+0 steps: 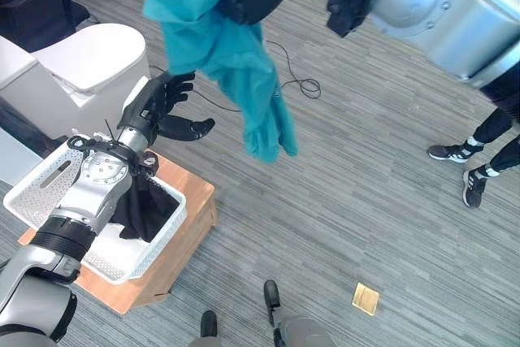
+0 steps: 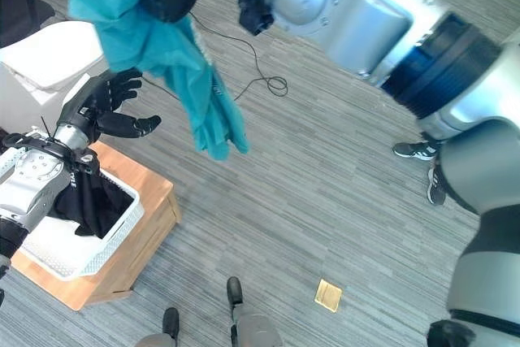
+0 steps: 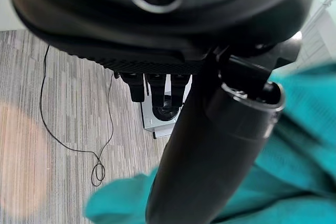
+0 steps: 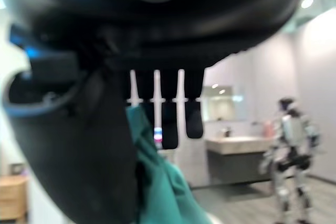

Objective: Pick up bed clothes into laundry basket.

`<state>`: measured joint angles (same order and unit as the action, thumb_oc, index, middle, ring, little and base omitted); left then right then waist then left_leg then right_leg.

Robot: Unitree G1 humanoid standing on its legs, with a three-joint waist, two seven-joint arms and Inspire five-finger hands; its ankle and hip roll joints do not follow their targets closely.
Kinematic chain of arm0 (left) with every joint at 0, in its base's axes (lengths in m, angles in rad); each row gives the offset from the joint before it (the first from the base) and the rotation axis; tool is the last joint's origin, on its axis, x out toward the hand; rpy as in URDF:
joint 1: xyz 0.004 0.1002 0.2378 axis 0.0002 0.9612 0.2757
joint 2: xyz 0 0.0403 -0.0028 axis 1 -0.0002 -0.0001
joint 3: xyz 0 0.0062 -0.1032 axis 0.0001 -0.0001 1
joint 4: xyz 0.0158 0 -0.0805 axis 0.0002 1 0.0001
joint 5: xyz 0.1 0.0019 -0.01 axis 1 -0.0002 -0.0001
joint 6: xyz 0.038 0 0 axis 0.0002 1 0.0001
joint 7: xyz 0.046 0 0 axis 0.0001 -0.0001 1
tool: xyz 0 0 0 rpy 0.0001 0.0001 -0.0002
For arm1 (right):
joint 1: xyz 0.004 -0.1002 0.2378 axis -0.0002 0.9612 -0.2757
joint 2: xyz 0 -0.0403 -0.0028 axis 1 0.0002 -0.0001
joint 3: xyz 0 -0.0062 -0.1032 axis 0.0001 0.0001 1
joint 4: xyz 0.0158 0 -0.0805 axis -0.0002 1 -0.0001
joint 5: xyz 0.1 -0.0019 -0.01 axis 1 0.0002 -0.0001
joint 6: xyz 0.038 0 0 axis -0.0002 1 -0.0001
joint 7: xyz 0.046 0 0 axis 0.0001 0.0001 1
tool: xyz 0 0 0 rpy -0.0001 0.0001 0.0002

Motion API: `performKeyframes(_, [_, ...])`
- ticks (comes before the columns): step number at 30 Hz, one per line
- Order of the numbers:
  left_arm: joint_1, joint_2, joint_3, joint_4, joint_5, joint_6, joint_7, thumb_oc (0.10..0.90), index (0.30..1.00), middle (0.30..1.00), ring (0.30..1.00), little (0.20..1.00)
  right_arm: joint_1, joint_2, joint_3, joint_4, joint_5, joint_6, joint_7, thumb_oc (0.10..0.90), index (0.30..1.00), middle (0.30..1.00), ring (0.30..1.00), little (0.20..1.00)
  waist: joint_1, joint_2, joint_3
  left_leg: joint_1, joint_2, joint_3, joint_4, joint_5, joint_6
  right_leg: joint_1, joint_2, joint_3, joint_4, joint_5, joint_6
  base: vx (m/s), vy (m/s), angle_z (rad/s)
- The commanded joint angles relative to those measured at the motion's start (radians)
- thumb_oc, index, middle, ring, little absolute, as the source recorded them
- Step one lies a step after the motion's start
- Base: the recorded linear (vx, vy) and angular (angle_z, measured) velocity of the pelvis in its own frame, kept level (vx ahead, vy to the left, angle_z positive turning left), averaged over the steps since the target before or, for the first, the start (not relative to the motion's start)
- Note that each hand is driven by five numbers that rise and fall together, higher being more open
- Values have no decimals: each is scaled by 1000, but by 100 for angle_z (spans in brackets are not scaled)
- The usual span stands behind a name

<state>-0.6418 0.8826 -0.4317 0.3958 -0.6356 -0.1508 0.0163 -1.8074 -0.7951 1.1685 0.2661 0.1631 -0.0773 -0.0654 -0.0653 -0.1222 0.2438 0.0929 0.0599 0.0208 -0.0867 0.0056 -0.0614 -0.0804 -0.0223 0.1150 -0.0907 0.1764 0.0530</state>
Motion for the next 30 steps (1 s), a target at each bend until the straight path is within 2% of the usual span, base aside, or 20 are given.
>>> performKeyframes(1, [-79, 38, 71, -28, -1, -115, 52, 800, 900, 900, 900, 900, -91, -1, -114, 106, 13, -2, -63, 400, 300, 300, 300, 300, 34, -44, -93, -64, 12, 46, -1, 6, -40, 61, -131, -28, 22, -130, 140, 0, 0, 0])
performKeyframes(9, [-72, -59, 81, -12, -30, -119, 81, 800, 900, 900, 900, 900, -88, 109, -127, 93, -10, 7, -71, 400, 300, 300, 300, 300, 38, -59, -94, -64, 4, 41, -1, 4, -34, 62, -134, -29, 23, -133, 137, 0, 0, 0])
performKeyframes(13, [-112, -113, 20, 27, -51, -107, 68, 800, 900, 900, 900, 900, -94, 177, -132, 82, -10, 6, -76, 400, 300, 300, 300, 300, 31, -61, -95, -66, 3, 38, -1, 5, -33, 60, -136, -28, 26, -136, 136, 0, 0, 0])
performKeyframes(14, [-136, -147, -28, 57, -68, -91, 45, 800, 900, 900, 900, 900, -95, 215, -134, 80, -6, 1, -80, 400, 300, 300, 300, 300, 24, -62, -98, -65, 1, 37, -1, 5, -32, 61, -137, -26, 27, -138, 136, 0, 0, 0])
performKeyframes(17, [-151, -179, -68, 76, -100, -80, 14, 800, 900, 900, 900, 900, -98, 248, -137, 85, -1, -2, -87, 400, 300, 300, 300, 300, 19, -63, -100, -65, 0, 37, -1, 4, -32, 61, -139, -25, 26, -138, 136, 0, 0, 0])
performKeyframes(20, [-176, -244, -140, 100, -118, -68, -8, 800, 900, 900, 900, 900, -106, 299, -131, 114, -2, -4, -101, 400, 300, 300, 300, 300, 7, -66, -105, -64, 0, 37, -1, 4, -32, 61, -139, -22, 26, -139, 135, 10, 4, 0])
performKeyframes(30, [-182, -333, -176, 119, -155, -69, -11, 800, 900, 900, 900, 900, -87, 346, -117, 165, -4, -2, -107, 400, 300, 300, 300, 300, 3, -69, -110, -60, -4, 31, -1, 0, -31, 68, -141, -22, 26, -146, 133, 0, 0, 0])
